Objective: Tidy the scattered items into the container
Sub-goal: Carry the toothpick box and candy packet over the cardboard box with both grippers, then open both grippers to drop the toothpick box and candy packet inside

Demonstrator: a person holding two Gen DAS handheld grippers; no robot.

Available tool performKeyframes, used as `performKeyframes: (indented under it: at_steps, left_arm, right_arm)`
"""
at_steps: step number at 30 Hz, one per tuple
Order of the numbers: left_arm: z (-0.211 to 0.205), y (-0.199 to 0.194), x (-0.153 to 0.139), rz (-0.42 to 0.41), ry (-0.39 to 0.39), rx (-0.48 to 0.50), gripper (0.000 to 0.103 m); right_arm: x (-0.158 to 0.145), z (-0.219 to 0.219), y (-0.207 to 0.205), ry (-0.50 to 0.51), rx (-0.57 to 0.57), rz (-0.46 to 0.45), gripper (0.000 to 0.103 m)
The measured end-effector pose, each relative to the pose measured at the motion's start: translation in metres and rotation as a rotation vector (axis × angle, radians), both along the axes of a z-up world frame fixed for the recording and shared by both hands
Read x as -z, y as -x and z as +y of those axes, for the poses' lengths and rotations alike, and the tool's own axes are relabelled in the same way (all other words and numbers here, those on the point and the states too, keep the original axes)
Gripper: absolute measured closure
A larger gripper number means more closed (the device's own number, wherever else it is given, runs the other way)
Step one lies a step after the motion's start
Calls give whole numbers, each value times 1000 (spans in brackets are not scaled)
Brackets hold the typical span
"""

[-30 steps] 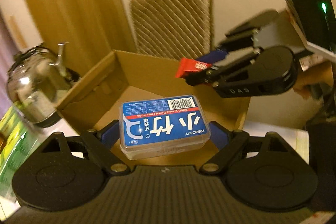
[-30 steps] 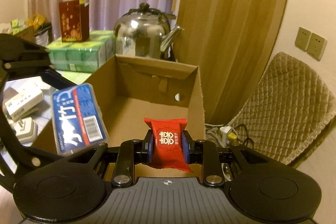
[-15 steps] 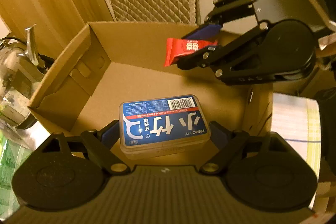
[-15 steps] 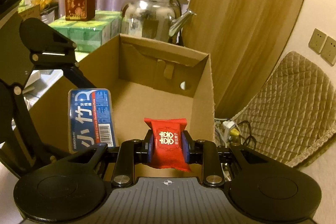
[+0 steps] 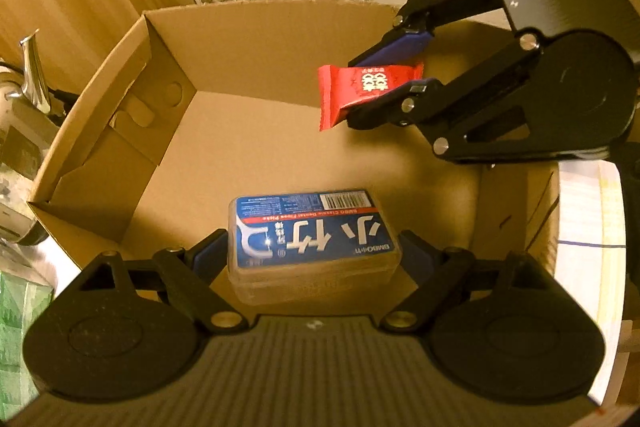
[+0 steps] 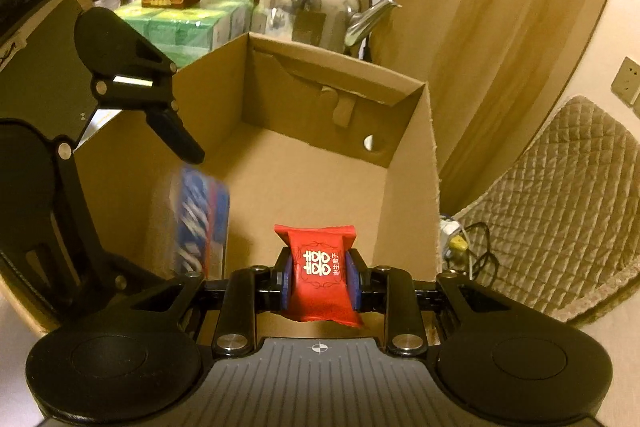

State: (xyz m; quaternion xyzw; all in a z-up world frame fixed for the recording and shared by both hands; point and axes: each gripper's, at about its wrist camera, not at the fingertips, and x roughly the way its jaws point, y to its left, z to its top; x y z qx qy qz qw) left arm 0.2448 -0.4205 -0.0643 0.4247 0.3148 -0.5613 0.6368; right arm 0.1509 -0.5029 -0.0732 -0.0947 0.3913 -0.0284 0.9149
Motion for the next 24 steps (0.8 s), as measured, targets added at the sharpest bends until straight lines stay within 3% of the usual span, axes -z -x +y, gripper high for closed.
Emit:
performKeyframes:
  at_steps: [24]
  left_arm:
    - [22, 0, -28, -42, 68, -35, 16]
  right_arm:
    - [4, 5, -14, -76, -10, 97, 79]
